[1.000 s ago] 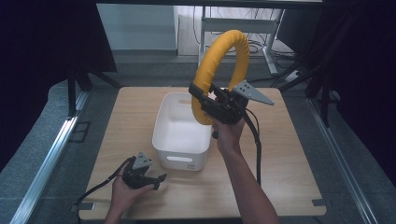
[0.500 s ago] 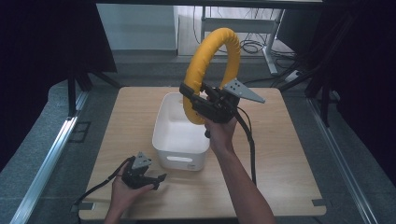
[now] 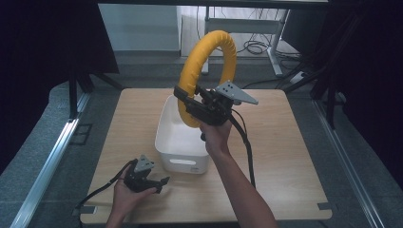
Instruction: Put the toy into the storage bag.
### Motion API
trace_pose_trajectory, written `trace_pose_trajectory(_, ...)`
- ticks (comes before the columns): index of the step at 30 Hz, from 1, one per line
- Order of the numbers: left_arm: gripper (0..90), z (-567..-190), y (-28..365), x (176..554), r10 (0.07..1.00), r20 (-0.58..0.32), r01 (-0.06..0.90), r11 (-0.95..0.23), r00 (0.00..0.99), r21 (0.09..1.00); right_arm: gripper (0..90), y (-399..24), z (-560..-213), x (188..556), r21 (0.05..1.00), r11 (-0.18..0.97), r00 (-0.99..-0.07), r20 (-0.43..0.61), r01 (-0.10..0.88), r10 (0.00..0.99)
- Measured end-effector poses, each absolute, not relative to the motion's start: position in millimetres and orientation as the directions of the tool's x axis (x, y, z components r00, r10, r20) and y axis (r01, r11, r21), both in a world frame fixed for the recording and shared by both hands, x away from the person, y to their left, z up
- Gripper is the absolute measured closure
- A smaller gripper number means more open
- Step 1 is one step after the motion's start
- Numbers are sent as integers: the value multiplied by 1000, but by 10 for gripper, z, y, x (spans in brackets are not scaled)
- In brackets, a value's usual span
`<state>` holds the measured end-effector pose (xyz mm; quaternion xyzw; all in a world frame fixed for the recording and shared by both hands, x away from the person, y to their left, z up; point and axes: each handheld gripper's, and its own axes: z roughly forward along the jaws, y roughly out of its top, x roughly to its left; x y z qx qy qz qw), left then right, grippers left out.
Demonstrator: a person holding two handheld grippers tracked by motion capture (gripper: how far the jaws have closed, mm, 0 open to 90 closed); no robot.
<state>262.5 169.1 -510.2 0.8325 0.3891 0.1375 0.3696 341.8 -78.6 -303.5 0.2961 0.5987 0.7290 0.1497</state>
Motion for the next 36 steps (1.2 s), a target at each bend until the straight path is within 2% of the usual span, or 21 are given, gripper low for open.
trace_pose_trajectory(36,165,-5110,1685,2626,745,-62,546,-426,664,722,500,-270,-3441,3384,958,-228,-771,276,173,574)
